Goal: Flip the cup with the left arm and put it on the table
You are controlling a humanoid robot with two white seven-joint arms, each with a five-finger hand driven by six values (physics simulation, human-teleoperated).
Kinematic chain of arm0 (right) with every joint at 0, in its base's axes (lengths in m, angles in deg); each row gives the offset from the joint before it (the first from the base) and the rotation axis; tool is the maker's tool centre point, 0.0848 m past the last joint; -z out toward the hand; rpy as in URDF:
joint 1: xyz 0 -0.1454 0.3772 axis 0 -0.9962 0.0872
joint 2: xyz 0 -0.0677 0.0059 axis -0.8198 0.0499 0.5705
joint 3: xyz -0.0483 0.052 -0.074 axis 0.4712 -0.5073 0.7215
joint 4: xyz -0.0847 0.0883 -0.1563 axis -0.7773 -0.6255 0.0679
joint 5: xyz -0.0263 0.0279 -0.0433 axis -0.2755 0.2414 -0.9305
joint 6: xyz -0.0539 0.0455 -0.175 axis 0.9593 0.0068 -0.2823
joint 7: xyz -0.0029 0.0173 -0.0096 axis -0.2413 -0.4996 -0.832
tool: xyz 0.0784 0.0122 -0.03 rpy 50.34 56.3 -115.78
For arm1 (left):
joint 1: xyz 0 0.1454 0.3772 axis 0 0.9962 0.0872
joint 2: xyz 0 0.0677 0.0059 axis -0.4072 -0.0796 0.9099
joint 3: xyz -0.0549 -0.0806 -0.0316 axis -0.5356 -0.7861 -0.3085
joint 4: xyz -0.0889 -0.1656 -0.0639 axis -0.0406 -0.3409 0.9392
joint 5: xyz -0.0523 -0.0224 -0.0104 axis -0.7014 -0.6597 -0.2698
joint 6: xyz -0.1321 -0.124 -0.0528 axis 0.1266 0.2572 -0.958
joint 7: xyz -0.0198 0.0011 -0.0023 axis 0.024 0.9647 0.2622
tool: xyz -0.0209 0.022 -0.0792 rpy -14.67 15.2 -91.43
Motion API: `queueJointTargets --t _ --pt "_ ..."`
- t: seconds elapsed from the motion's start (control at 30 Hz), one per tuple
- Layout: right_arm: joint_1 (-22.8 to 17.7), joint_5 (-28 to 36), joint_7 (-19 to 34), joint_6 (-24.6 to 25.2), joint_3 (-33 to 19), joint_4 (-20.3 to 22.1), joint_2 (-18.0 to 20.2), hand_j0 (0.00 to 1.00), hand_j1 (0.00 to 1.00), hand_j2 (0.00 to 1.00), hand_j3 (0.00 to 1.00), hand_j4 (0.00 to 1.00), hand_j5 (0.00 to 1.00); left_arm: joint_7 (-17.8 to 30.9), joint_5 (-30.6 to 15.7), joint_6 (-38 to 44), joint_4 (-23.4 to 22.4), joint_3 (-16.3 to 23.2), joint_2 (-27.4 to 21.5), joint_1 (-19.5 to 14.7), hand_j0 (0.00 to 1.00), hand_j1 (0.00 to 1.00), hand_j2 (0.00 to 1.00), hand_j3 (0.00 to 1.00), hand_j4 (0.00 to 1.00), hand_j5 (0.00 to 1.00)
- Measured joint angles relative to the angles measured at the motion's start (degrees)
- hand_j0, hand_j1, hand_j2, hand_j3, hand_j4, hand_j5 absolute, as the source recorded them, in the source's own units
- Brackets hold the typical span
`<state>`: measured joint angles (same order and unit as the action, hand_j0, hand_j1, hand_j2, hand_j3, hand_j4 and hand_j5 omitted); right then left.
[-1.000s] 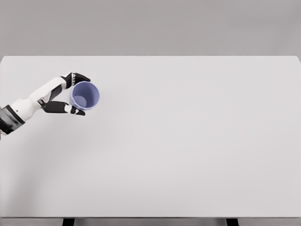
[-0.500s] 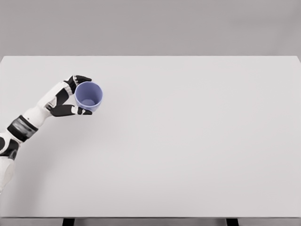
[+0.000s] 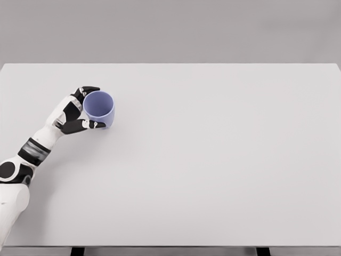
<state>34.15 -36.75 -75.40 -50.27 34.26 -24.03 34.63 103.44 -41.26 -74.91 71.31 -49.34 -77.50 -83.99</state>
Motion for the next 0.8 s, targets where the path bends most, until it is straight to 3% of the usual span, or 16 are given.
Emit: queueJointTargets --t 0.23,0.5,0.57,0.63,0.7,0.8 --pt "0.0 0.0 0.0 0.0 0.0 0.0 0.0 1.0 1.0 1.0 1.0 1.0 1.0 -0.01 -0.4 6.39 -0.23 -0.35 -0.02 -0.35 0.57 0.57 0.57 0.57 0.57 0.57" --pt "0.0 0.0 0.0 0.0 0.0 0.0 0.0 1.0 1.0 1.0 1.0 1.0 1.0 -0.01 -0.45 7.96 -0.17 -0.37 -0.23 -0.26 0.61 0.61 0.61 0.61 0.61 0.61" --pt "0.0 0.0 0.0 0.0 0.0 0.0 0.0 1.0 1.0 1.0 1.0 1.0 1.0 0.06 -0.88 8.95 0.0 -0.43 -0.26 -0.26 0.68 0.68 0.68 0.68 0.68 0.68" --pt "0.0 0.0 0.0 0.0 0.0 0.0 0.0 1.0 1.0 1.0 1.0 1.0 1.0 0.03 -0.86 9.48 0.14 -0.42 -0.23 -0.18 0.83 0.83 0.83 0.83 0.83 0.83" --pt "0.0 0.0 0.0 0.0 0.0 0.0 0.0 1.0 1.0 1.0 1.0 1.0 1.0 0.0 -0.47 9.69 0.2 -0.36 -0.2 -0.18 0.91 0.91 0.91 0.91 0.91 0.91" --pt "0.0 0.0 0.0 0.0 0.0 0.0 0.0 1.0 1.0 1.0 1.0 1.0 1.0 -0.01 -0.15 9.62 0.35 -0.34 -0.24 -0.09 0.99 0.99 0.99 0.99 0.99 0.99"
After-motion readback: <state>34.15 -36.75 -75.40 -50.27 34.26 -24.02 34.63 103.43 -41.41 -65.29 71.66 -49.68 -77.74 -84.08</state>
